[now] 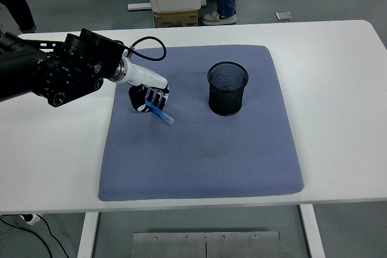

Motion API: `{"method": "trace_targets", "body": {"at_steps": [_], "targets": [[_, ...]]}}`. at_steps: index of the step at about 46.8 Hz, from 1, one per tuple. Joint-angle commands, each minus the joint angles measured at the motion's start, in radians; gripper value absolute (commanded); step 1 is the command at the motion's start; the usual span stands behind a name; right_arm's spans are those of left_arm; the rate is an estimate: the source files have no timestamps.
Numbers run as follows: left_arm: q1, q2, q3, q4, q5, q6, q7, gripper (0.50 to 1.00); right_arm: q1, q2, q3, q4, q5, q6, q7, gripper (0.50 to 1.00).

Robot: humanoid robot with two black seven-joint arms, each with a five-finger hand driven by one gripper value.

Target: Left hand places marker in pen holder

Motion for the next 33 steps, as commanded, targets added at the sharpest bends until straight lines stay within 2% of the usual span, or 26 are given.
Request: {"method": "trace_targets", "body": {"at_steps": [1, 23, 33], "targets": [[-0.002, 0.003, 0.0, 0.0, -0.002, -0.001, -0.001, 0.5, 0.0, 0.0, 0.0, 0.0, 0.0, 0.0, 0.0, 1.0], [-0.012, 0.007, -0.028, 0.002, -0.023, 0.0, -0.002, 0.5, 0.0, 0.0, 0.0, 0.0, 0.0, 0.0, 0.0, 1.0], [-0.031, 0.009, -0.049, 0.002, -0.107, -0.001, -0.001, 0.5, 0.0, 0.0, 0.0, 0.0, 0.0, 0.0, 0.0, 1.0]]}}
